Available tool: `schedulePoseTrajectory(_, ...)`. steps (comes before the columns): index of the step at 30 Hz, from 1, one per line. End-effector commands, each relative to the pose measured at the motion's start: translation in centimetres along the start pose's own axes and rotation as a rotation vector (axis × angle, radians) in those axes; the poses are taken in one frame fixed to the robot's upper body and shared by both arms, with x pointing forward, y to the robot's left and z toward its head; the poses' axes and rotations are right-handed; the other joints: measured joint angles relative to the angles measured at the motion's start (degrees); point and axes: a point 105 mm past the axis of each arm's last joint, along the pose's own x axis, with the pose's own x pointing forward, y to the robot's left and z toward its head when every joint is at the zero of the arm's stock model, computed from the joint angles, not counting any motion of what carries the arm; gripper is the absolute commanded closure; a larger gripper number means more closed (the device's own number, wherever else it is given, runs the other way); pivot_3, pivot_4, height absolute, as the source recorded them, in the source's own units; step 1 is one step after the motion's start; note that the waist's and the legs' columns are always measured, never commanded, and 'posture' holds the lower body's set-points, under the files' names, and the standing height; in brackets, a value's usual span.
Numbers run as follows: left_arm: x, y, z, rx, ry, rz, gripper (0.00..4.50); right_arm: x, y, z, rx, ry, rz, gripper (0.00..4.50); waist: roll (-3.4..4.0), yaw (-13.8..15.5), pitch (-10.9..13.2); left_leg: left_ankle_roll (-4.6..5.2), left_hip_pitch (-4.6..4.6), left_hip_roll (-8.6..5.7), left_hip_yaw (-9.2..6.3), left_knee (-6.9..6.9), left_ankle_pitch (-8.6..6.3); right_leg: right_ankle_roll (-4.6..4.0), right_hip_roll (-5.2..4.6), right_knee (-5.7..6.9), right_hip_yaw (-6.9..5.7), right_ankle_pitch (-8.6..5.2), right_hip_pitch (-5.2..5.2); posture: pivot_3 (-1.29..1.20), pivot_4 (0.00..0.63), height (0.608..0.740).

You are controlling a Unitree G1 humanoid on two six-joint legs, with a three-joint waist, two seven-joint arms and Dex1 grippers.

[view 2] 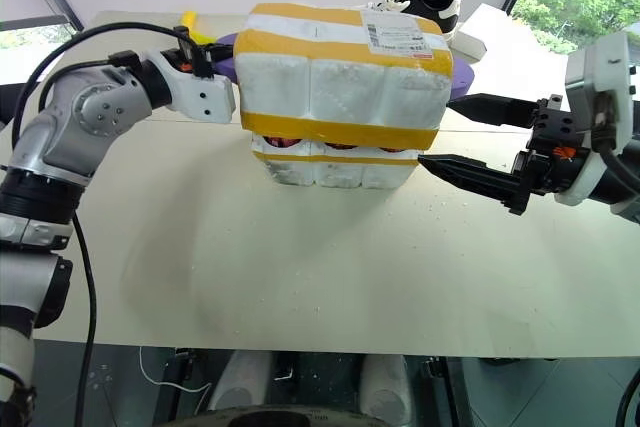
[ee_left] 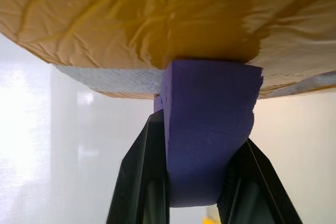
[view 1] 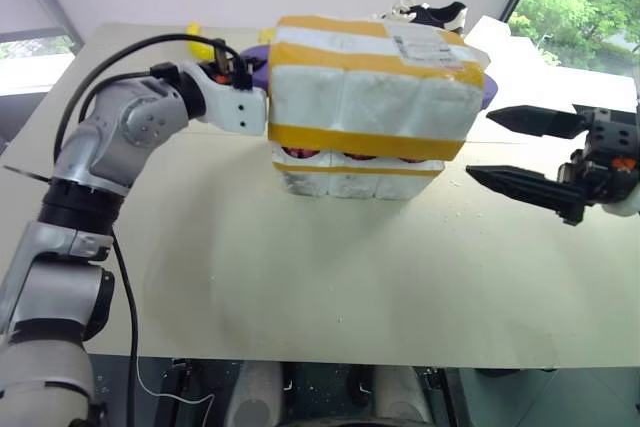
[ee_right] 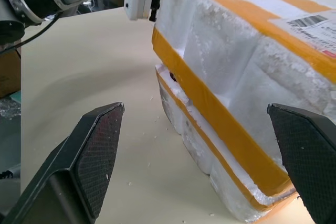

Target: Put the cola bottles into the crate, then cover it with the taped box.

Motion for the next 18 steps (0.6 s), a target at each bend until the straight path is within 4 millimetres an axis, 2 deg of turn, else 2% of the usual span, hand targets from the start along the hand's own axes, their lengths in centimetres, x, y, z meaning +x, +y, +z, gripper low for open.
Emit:
schedulePoseTrajectory(1, -0.3, 0.7, 0.6, 0.028, -0.006, 0.04, 1.55, -0.4, 0.2, 1.3, -0.052, -0.041, -0.008, 0.0, 0.0, 0.02, 0.0, 0.0, -0.01, 0.0, 0.0, 0.0, 0.0, 0.0, 0.0, 0.0, 0.0, 0.0, 0.0, 0.0, 0.15, 0.74)
schedulePoseTrajectory(4, -0.6, 0.4, 0.7, 0.052, 0.0, 0.043, 0.04, -0.4, 0.1, 1.2, -0.051, -0.033, -0.006, 0.0, 0.0, 0.05, 0.0, 0.0, -0.01, 0.0, -0.01, 0.01, 0.0, 0.0, 0.0, 0.0, -0.01, 0.0, 0.0, 0.0, 0.15, 0.74)
schedulePoseTrajectory(8, -1.9, 0.5, 0.5, 0.01, -0.004, 0.055, 0.04, -0.7, -0.1, 0.9, -0.046, -0.014, -0.013, 0.0, 0.0, -0.05, 0.0, 0.09, 0.0, 0.01, -0.01, 0.01, -0.05, 0.0, 0.0, 0.0, 0.0, 0.0, 0.01, 0.0, 0.15, 0.74)
schedulePoseTrajectory(11, -4.3, 1.0, 0.4, -0.148, -0.038, 0.062, 0.04, -1.1, -0.5, 0.6, -0.038, -0.003, -0.029, 0.0, 0.01, -0.25, 0.0, 0.08, 0.02, 0.05, -0.01, 0.0, -0.05, 0.0, 0.01, 0.01, 0.0, 0.0, 0.0, 0.0, 0.15, 0.74)
schedulePoseTrajectory(14, -6.9, 0.7, 0.6, -0.399, -0.092, -0.019, 0.04, -1.4, -0.8, 0.2, -0.03, 0.013, -0.038, 0.0, 0.02, -0.2, 0.01, -0.15, 0.03, 0.17, -0.02, 0.0, 0.09, 0.0, 0.01, 0.02, 0.0, 0.0, 0.0, 0.0, 0.15, 0.74)
schedulePoseTrajectory(16, -9.3, 0.6, 0.9, -0.743, -0.154, -0.127, 0.04, -1.6, -1.0, -0.1, -0.026, 0.024, -0.04, 0.0, 0.03, -0.31, 0.01, -0.16, 0.04, 0.21, -0.02, 0.01, 0.09, 0.0, 0.02, 0.01, 0.0, 0.0, 0.0, 0.0, 0.15, 0.74)
schedulePoseTrajectory(18, -11.8, 2.2, 1.6, -1.124, -0.283, -0.198, 0.04, -1.7, -1.2, -0.3, -0.024, 0.031, -0.04, 0.0, 0.04, -0.13, 0.02, -0.18, 0.05, 0.23, -0.05, 0.02, 0.1, 0.0, 0.02, 0.03, 0.02, -0.01, 0.03, 0.0, 0.15, 0.74)
